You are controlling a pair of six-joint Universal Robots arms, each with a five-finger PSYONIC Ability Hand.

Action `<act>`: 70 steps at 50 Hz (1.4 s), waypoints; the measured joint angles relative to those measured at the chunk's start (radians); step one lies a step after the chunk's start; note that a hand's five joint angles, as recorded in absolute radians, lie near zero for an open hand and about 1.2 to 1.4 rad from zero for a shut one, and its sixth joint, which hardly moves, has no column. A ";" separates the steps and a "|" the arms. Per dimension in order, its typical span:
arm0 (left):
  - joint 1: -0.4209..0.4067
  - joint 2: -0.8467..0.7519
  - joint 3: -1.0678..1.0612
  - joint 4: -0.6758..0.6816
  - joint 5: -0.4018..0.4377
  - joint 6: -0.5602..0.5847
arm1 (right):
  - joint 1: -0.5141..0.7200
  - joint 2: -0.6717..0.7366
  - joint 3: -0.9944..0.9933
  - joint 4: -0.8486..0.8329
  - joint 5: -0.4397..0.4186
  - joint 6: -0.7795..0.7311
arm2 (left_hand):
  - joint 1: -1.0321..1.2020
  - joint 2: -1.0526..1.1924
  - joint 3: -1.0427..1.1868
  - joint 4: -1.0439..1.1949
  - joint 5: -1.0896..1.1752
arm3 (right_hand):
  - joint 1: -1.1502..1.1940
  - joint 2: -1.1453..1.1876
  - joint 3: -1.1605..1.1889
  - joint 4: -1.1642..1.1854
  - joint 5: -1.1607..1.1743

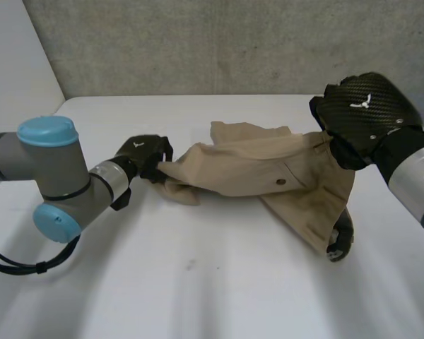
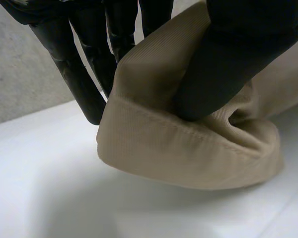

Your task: Fold the shorts.

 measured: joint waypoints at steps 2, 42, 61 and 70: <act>0.002 0.025 0.000 -0.001 -0.016 0.012 | 0.000 0.048 -0.025 0.013 0.007 -0.003 | 0.000 0.004 0.006 0.005 0.000 | 0.000 0.000 0.000 0.000 0.000; 0.002 0.747 -0.255 -0.183 -0.065 0.065 | -0.080 0.039 -0.247 0.204 0.064 -0.009 | 0.000 0.010 0.020 0.010 0.000 | 0.000 0.000 0.006 0.000 0.006; -0.044 0.241 0.341 0.162 -0.267 0.227 | -0.055 0.477 -0.610 -0.390 0.123 0.038 | 0.000 0.011 0.020 0.010 0.000 | 0.000 0.000 0.006 0.000 0.009; -0.081 0.377 0.196 0.313 -0.342 0.229 | -0.035 0.421 -0.559 -0.573 0.149 0.066 | 0.000 0.011 0.020 0.010 0.000 | 0.000 0.000 0.006 0.000 0.009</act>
